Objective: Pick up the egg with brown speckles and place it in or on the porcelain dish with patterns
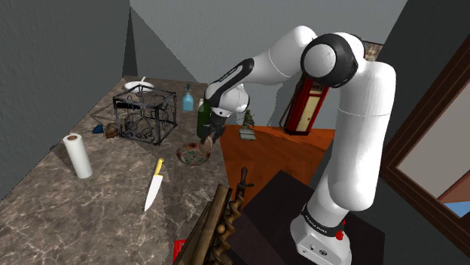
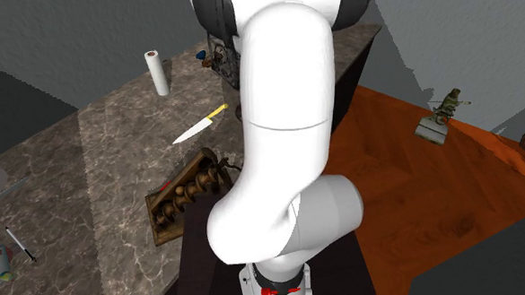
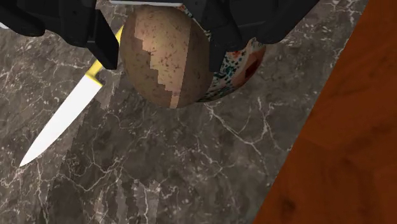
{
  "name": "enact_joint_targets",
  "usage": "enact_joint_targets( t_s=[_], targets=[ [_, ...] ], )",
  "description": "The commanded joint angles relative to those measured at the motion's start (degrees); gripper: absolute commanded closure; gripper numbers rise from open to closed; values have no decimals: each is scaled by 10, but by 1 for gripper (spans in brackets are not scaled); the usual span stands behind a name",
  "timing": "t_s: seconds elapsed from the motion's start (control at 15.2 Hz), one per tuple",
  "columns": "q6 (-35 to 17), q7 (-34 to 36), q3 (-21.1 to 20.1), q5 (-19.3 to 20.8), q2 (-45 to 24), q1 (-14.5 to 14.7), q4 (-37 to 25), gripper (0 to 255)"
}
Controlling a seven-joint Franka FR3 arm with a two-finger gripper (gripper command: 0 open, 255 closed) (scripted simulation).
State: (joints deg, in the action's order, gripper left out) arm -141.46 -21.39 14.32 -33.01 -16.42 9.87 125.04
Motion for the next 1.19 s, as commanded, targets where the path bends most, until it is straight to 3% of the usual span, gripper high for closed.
enact_joint_targets(
  t_s=[0.0, 0.4, 1.12],
  targets=[
    [23, 8, 0, 3, -36, -5, -58, 255],
    [102, 38, 0, 14, -145, -27, -243, 255],
    [52, 5, -19, -17, -201, -39, -245, 255]
  ],
)
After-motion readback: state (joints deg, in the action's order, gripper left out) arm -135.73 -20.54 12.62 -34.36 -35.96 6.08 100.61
